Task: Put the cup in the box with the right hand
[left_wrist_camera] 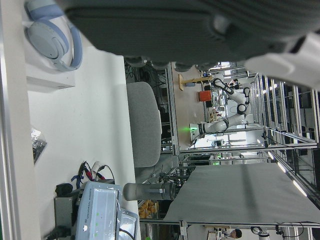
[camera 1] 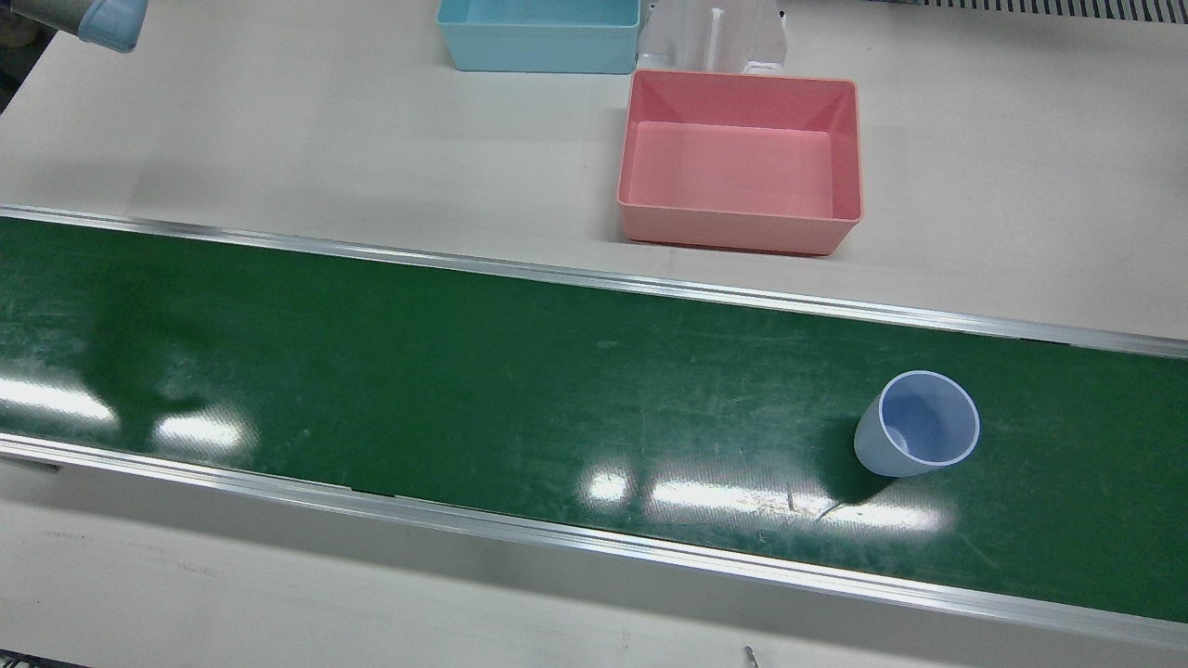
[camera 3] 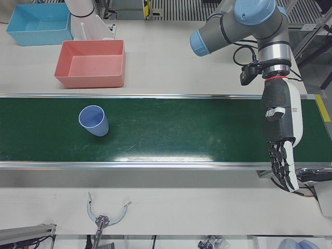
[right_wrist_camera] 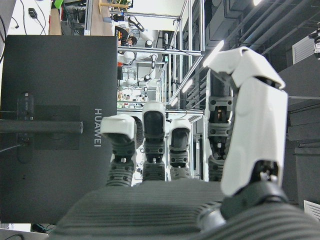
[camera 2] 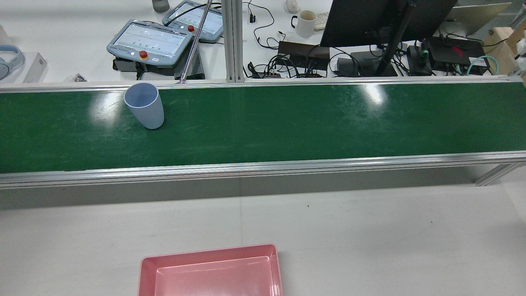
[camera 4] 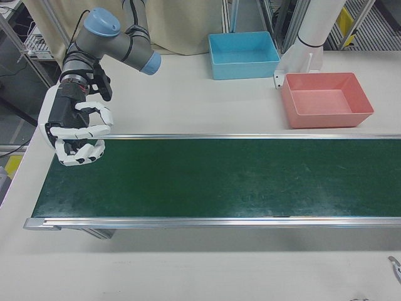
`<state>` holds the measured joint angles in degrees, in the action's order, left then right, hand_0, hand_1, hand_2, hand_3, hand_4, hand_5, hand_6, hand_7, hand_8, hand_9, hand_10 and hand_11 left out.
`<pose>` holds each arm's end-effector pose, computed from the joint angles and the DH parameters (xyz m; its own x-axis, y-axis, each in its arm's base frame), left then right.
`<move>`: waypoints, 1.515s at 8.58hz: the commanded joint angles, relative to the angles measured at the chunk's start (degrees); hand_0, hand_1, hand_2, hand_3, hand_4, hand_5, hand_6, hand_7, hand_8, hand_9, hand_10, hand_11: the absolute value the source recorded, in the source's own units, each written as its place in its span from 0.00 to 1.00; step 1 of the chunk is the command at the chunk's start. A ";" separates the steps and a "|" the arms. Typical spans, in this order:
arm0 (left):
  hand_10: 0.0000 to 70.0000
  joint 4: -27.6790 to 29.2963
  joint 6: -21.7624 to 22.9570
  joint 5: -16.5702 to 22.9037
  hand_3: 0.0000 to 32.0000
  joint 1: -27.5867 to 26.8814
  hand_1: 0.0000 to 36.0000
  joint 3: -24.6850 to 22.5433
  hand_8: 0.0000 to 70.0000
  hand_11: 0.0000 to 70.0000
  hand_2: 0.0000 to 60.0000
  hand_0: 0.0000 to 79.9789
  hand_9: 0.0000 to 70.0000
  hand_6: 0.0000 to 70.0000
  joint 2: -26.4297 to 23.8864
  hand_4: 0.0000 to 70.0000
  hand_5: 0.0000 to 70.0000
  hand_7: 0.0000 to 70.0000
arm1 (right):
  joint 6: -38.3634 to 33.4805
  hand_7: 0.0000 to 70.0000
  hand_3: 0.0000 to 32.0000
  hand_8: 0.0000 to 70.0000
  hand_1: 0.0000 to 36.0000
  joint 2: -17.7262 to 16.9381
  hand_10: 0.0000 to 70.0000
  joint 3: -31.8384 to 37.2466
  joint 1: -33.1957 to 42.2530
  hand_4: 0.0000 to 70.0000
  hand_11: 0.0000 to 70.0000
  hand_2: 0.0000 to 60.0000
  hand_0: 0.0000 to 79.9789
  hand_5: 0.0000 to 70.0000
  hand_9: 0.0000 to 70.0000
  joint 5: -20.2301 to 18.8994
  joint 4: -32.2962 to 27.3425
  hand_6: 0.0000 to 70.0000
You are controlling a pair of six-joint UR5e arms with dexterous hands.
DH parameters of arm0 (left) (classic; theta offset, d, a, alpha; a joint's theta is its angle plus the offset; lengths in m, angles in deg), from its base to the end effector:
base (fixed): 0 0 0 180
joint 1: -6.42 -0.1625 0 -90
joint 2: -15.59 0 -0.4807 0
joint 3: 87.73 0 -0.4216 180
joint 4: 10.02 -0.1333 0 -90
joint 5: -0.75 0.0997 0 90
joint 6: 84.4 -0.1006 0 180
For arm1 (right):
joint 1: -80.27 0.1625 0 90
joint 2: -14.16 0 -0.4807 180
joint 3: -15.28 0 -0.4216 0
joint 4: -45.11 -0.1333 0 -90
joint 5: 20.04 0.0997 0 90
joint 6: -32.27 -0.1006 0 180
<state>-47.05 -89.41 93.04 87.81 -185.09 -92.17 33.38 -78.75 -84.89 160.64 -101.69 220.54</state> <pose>-0.0371 -0.6187 0.5596 -0.9756 -0.2053 -0.0772 0.1165 -0.1868 -0.9755 0.0602 -0.5292 0.6665 -0.9997 0.0215 -0.0108 0.0149 0.2026 -0.9792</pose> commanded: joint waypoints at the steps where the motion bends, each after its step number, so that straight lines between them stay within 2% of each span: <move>1: 0.00 0.03 0.00 0.00 0.00 0.00 0.00 0.07 0.00 0.00 0.00 0.00 0.00 0.00 0.00 0.00 0.00 0.00 | -0.06 1.00 0.00 0.57 0.67 -0.08 0.68 -0.03 0.05 0.88 0.97 0.56 0.71 0.18 0.82 0.00 0.00 0.32; 2: 0.00 0.12 0.00 0.00 0.00 0.00 0.00 -0.02 0.00 0.00 0.00 0.00 0.00 0.00 0.00 0.00 0.00 0.00 | -0.06 1.00 0.00 0.58 0.67 0.01 0.69 -0.03 0.05 0.90 0.99 0.56 0.71 0.18 0.84 0.00 0.00 0.33; 3: 0.00 0.03 0.00 0.00 0.00 0.00 0.00 0.07 0.00 0.00 0.00 0.00 0.00 0.00 0.00 0.00 0.00 0.00 | -0.06 1.00 0.00 0.57 0.66 0.01 0.68 -0.03 -0.04 0.87 0.97 0.56 0.71 0.18 0.82 0.00 0.00 0.32; 6: 0.00 0.03 0.00 0.00 0.00 0.00 0.00 -0.02 0.00 0.00 0.00 0.00 0.00 0.00 0.00 0.00 0.00 0.00 | 0.03 1.00 0.00 0.58 0.66 0.01 0.70 0.15 -0.04 0.90 0.99 0.56 0.71 0.18 0.83 0.00 0.00 0.33; 7: 0.00 0.03 0.00 0.00 0.00 0.00 0.00 -0.02 0.00 0.00 0.00 0.00 0.00 0.00 0.00 0.00 0.00 0.00 | -0.06 1.00 0.00 0.57 0.66 -0.08 0.69 0.06 0.05 0.88 0.98 0.56 0.71 0.18 0.82 0.00 0.00 0.32; 10: 0.00 0.03 0.00 0.00 0.00 0.00 0.00 -0.02 0.00 0.00 0.00 0.00 0.00 0.00 0.00 0.00 0.00 0.00 | 0.03 1.00 0.00 0.58 0.67 0.10 0.71 0.15 -0.04 0.92 1.00 0.57 0.71 0.19 0.85 0.00 0.00 0.34; 13: 0.00 0.03 0.00 0.00 0.00 0.00 0.00 -0.02 0.00 0.00 0.00 0.00 0.00 0.00 0.00 0.00 0.00 0.00 | -0.06 1.00 0.00 0.57 0.67 0.01 0.68 -0.12 0.05 0.90 0.97 0.57 0.72 0.18 0.83 0.00 0.00 0.33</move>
<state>-47.02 -89.41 93.04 87.81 -185.11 -92.16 33.35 -78.68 -84.85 160.65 -101.69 220.54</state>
